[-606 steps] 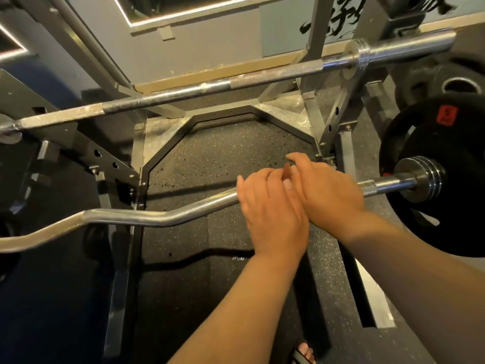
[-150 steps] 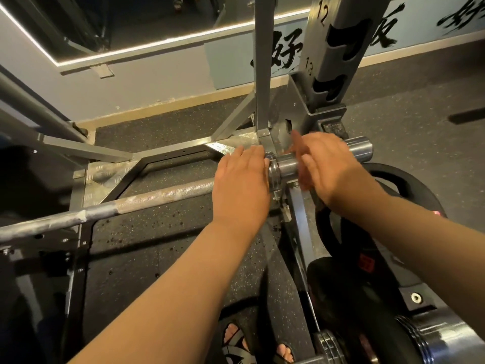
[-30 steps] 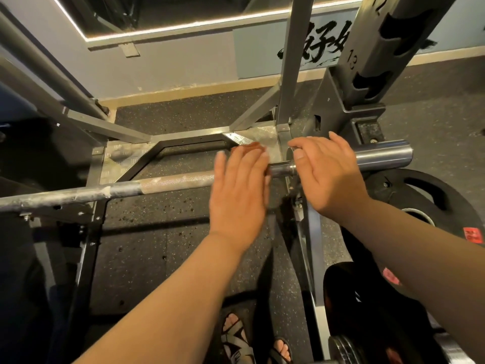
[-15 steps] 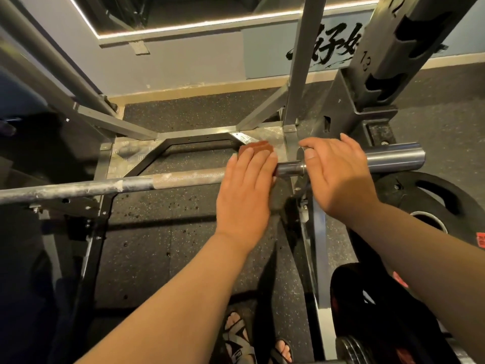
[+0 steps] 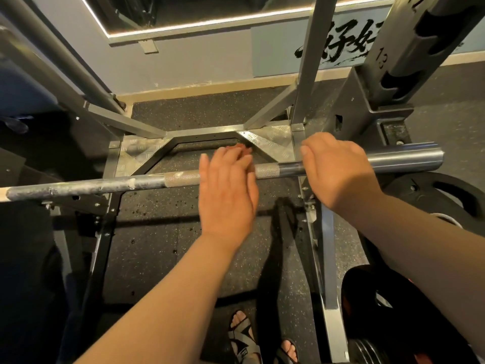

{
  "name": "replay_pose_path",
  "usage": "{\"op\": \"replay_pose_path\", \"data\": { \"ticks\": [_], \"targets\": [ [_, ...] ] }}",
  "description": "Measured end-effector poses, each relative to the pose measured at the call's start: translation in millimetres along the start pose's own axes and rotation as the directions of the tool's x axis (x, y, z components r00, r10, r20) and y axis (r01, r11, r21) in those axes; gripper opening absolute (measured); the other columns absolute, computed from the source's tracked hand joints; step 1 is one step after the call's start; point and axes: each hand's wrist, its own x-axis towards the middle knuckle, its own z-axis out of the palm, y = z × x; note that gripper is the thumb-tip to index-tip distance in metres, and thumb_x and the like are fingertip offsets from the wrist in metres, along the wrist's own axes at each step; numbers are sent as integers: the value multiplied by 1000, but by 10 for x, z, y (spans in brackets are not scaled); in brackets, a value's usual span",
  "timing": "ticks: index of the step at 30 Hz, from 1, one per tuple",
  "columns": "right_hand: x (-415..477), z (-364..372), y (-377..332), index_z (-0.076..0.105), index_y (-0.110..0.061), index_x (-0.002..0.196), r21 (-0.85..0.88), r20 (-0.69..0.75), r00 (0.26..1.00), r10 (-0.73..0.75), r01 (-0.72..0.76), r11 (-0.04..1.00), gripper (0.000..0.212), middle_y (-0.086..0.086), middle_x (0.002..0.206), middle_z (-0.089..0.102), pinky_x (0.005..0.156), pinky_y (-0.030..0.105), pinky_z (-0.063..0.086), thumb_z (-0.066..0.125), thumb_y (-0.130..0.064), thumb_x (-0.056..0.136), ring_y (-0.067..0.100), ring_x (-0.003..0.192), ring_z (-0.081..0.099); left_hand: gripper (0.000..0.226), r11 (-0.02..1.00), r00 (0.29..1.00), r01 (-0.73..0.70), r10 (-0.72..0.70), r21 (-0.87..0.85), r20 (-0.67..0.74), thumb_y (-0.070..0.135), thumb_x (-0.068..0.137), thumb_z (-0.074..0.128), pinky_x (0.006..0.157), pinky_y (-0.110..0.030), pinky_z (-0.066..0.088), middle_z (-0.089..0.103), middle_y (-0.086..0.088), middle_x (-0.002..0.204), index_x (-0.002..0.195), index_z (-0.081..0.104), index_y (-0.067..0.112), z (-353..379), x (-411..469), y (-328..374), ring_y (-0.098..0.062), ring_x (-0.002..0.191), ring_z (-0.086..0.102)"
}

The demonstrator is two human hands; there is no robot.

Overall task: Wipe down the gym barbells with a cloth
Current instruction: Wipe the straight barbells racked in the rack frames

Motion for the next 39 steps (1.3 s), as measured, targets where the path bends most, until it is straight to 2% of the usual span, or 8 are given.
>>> {"op": "replay_pose_path", "data": {
  "ticks": [4,8,13,20,27,32,36,39],
  "targets": [
    [1,9,-48,54,-13,137,-109,23,998,50,-48,993,54,8,137,54,110,41,34,16,-38,108,26,125,51,28,972,971,221,-227,-78,-81,19,105,41,127,-51,9,56,-13,134,118,62,5,40,53,160,-34,137,43],
    [63,-9,-321,52,-7,143,-312,131,991,-26,66,948,63,14,164,30,127,48,9,11,-37,106,28,156,15,30,987,994,98,-104,-130,-38,16,102,51,128,-48,5,57,-14,134,127,60,2,229,57,527,-33,139,40],
    [55,7,-345,67,-13,119,-351,82,985,-154,173,920,70,7,119,70,123,44,23,3,-38,104,24,115,62,33,996,997,-78,78,-49,-4,16,104,48,128,-44,6,58,-10,139,133,60,6,74,24,45,-31,140,43],
    [42,23,-413,62,-21,108,-370,167,981,-101,157,916,56,1,98,71,118,47,26,10,-42,107,23,97,67,33,973,973,210,-218,-99,-80,17,104,41,127,-52,6,55,-13,138,126,59,1,57,-15,67,-36,146,34],
    [80,70,-373,60,-23,102,-340,113,986,-121,153,928,61,-5,83,64,121,45,22,3,-45,106,18,84,63,34,999,1000,-9,8,-41,-30,20,107,43,127,-49,12,56,-10,141,133,59,6,-46,-45,-199,-31,144,40],
    [41,146,-366,62,-21,102,-346,52,989,-138,147,927,64,-4,88,66,123,46,19,2,-44,105,18,86,64,33,969,970,232,-237,-82,-58,20,105,39,127,-52,7,55,-11,137,126,59,4,-24,-35,-50,-34,146,34],
    [28,182,-389,69,-15,114,-351,23,993,-117,118,929,79,8,116,72,124,53,15,-4,-44,103,25,116,64,35,989,993,117,-119,-89,-19,23,105,41,127,-51,7,55,-11,138,131,58,6,42,-29,105,-34,146,35],
    [36,184,-558,60,-11,138,-343,83,991,-109,131,930,88,12,161,39,125,57,1,-10,-48,98,25,156,21,38,998,997,-67,68,-9,28,27,107,42,128,-46,9,54,-8,144,138,56,11,-73,-57,-213,-31,146,36]
  ]
}}
